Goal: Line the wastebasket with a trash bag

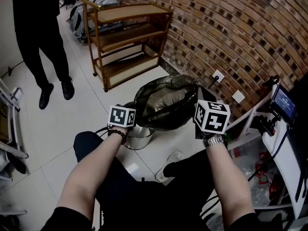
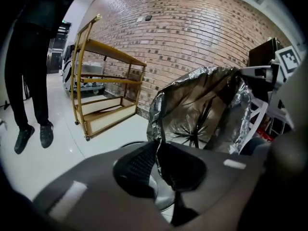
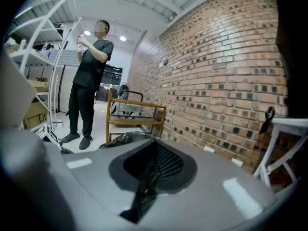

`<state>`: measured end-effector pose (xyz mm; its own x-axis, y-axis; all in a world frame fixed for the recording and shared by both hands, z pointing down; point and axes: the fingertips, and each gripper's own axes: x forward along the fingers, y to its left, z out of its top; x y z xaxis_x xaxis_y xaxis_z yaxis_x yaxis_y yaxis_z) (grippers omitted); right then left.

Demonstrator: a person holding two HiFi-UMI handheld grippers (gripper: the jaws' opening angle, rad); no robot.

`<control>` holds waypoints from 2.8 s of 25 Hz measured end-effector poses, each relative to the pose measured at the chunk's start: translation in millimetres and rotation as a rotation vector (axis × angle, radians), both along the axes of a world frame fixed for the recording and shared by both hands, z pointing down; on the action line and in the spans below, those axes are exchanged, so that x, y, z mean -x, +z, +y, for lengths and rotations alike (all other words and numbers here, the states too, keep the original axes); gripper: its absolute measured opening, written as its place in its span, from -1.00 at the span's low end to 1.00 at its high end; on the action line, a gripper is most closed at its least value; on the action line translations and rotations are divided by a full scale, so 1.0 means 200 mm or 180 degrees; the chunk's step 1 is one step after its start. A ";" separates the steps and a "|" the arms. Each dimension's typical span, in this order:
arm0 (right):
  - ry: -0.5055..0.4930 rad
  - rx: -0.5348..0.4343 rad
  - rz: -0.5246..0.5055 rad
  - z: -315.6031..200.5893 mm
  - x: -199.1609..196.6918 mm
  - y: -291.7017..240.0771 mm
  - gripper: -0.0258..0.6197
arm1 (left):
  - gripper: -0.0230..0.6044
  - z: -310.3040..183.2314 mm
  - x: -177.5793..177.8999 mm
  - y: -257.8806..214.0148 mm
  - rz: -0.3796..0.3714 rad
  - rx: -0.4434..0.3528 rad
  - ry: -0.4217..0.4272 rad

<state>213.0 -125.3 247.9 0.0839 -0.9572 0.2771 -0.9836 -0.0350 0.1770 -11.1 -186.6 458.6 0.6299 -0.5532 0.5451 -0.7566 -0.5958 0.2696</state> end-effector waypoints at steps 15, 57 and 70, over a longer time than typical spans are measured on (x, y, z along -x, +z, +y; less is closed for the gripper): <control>-0.0387 0.0222 -0.0314 -0.09 0.20 0.29 -0.91 | -0.80 0.03 0.37 -0.32 -0.0303 -0.0493 -0.0184; -0.0920 0.1064 -0.0635 -0.22 0.34 1.07 -0.42 | -0.26 0.03 0.48 0.22 -0.0829 0.0158 -0.0133; -0.0718 0.1699 -0.1107 -0.21 0.24 1.18 -0.54 | -0.26 0.00 0.45 0.39 -0.0517 0.0724 -0.0221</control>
